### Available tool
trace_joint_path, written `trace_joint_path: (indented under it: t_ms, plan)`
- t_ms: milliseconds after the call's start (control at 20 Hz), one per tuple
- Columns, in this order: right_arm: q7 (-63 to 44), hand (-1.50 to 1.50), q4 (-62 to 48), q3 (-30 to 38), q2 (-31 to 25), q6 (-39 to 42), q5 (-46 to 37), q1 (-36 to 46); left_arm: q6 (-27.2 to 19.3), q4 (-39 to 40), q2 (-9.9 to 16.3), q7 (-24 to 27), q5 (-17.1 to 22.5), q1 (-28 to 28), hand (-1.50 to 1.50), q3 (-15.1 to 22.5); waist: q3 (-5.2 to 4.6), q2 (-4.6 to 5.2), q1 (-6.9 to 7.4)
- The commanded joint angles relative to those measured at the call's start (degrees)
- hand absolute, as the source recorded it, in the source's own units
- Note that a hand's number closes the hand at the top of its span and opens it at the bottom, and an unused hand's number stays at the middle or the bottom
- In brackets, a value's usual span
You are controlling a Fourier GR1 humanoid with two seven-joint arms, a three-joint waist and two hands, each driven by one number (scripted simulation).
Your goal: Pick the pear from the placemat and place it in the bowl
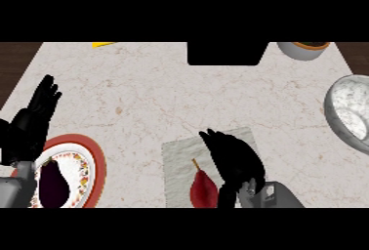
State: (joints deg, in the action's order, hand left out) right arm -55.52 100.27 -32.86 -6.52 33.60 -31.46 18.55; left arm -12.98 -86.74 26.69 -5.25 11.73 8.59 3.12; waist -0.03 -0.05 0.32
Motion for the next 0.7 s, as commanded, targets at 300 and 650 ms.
trace_joint_path:
  t_ms: [300,650]
  plan:
    - [-2.7,-1.5,-1.3,-3.4,4.9,0.2,-12.2,-0.1,1.3,-2.7,-2.8,-1.4,-3.3,-2.0,0.0,-1.6,0.03,-0.03,-0.21]
    - [2.2,-1.5,-7.8,-4.4,5.2,-1.7,-15.2,-5.1,3.2,2.9,-5.3,0.7,-5.1,1.8,0.0,-3.0,0.03,0.05,-0.43]
